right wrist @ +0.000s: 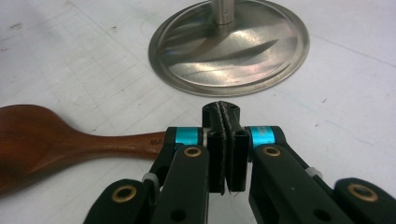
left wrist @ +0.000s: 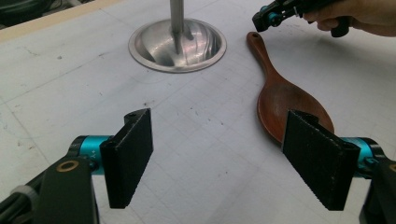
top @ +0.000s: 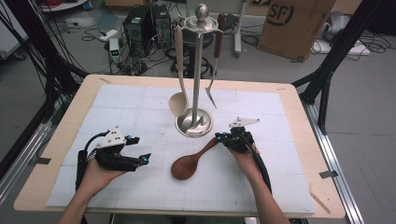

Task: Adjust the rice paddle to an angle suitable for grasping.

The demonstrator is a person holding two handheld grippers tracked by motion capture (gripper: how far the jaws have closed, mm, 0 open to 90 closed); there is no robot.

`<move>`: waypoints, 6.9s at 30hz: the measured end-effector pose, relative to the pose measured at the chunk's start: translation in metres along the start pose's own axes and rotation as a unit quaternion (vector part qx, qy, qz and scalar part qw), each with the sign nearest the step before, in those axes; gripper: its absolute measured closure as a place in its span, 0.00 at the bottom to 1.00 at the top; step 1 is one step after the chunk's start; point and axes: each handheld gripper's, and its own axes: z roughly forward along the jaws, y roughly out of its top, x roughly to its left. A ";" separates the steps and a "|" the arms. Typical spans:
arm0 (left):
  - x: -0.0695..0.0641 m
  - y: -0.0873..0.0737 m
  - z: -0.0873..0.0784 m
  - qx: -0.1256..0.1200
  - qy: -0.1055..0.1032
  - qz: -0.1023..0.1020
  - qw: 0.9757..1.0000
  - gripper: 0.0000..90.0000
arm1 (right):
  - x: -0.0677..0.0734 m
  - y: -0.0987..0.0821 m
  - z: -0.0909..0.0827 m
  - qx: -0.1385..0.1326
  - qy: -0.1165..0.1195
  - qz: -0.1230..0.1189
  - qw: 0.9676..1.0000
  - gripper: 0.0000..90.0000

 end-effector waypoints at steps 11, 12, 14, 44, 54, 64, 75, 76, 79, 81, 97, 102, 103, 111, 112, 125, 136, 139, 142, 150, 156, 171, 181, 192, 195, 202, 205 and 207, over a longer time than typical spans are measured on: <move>-0.001 0.000 0.000 0.002 -0.002 0.003 1.000 0.28 | 0.000 -0.002 0.006 0.014 0.002 -0.001 1.000 0.99; -0.001 0.000 0.000 0.002 -0.002 0.003 1.000 0.28 | -0.001 -0.002 0.005 0.014 0.003 0.001 1.000 0.99; -0.002 0.000 0.000 0.000 -0.003 0.004 1.000 0.28 | -0.001 -0.003 0.003 0.015 0.005 0.007 1.000 0.99; -0.002 0.000 0.000 -0.001 -0.003 0.005 1.000 0.28 | 0.044 -0.012 -0.005 0.038 0.048 -0.009 0.998 1.00; -0.004 0.000 0.003 -0.001 -0.004 0.007 1.000 0.29 | 0.074 -0.009 0.011 0.040 0.092 -0.025 0.995 0.99; -0.010 0.000 0.008 0.004 -0.005 0.017 1.000 0.29 | 0.074 -0.004 0.007 0.020 0.102 -0.036 0.994 0.93; -0.022 0.001 0.023 0.011 -0.017 0.028 0.999 0.30 | 0.051 -0.005 -0.026 -0.021 0.097 -0.022 0.995 0.74; -0.023 0.002 0.025 0.013 -0.017 0.030 0.999 0.30 | 0.050 -0.006 -0.028 -0.023 0.096 -0.020 0.995 0.71; -0.024 0.002 0.028 0.013 -0.019 0.029 0.999 0.30 | 0.044 -0.009 -0.039 -0.027 0.092 -0.018 0.995 0.67; -0.025 0.002 0.030 0.012 -0.019 0.028 0.999 0.30 | 0.042 -0.011 -0.046 -0.030 0.088 -0.019 0.995 0.65; -0.045 0.002 0.060 0.026 -0.045 0.033 0.998 0.33 | 0.029 -0.025 -0.070 -0.044 0.061 -0.028 0.997 0.48; -0.051 0.000 0.072 0.039 -0.063 0.040 0.996 0.39 | 0.026 -0.027 -0.074 -0.052 0.052 -0.024 0.997 0.46; -0.053 -0.001 0.075 0.043 -0.066 0.041 0.996 0.40 | 0.026 -0.027 -0.075 -0.054 0.049 -0.024 0.997 0.46; -0.061 -0.007 0.084 0.070 -0.080 0.053 0.993 0.48 | 0.027 -0.030 -0.077 -0.053 0.038 -0.027 0.998 0.43; -0.062 -0.008 0.085 0.070 -0.083 0.051 0.993 0.48 | 0.028 -0.030 -0.077 -0.052 0.036 -0.027 0.998 0.43; -0.066 -0.013 0.094 0.102 -0.084 0.065 0.989 0.63 | 0.031 -0.028 -0.073 -0.057 0.032 -0.030 0.997 0.42; -0.069 -0.011 0.095 0.129 -0.070 0.080 0.986 0.78 | 0.038 -0.025 -0.065 -0.051 0.038 -0.033 0.997 0.42; -0.071 -0.010 0.096 0.133 -0.066 0.080 0.986 0.82 | 0.040 -0.025 -0.062 -0.048 0.040 -0.034 0.997 0.41; -0.071 -0.010 0.096 0.133 -0.066 0.074 0.986 0.82 | 0.043 -0.024 -0.059 -0.044 0.045 -0.038 0.997 0.41; -0.070 -0.009 0.096 0.131 -0.065 0.072 0.987 0.86 | 0.053 -0.023 -0.047 -0.028 0.062 -0.037 0.997 0.41; -0.070 -0.009 0.095 0.131 -0.063 0.071 0.987 0.86 | 0.059 -0.024 -0.038 -0.015 0.075 -0.035 0.996 0.41; -0.070 0.000 0.085 0.076 -0.067 0.056 0.993 0.86 | 0.069 -0.024 -0.020 0.002 0.107 -0.013 0.994 0.42; -0.072 0.007 0.079 0.047 -0.072 0.058 0.995 0.86 | 0.077 -0.012 -0.015 -0.028 0.151 0.003 0.988 0.52; -0.072 0.008 0.077 0.033 -0.079 0.053 0.995 0.86 | 0.085 -0.004 -0.010 -0.036 0.176 0.018 0.984 0.58; -0.071 0.008 0.076 0.030 -0.080 0.051 0.995 0.86 | 0.086 -0.001 -0.010 -0.044 0.180 0.025 0.982 0.59; -0.066 0.008 0.074 0.026 -0.096 0.048 0.994 0.84 | 0.086 0.005 -0.010 -0.043 0.195 0.029 0.979 0.64; -0.063 0.008 0.072 0.032 -0.115 0.046 0.992 0.78 | 0.086 0.006 -0.010 -0.044 0.198 0.029 0.979 0.65; -0.061 0.008 0.070 0.034 -0.118 0.041 0.992 0.82 | 0.087 0.006 -0.011 -0.043 0.202 0.029 0.978 0.65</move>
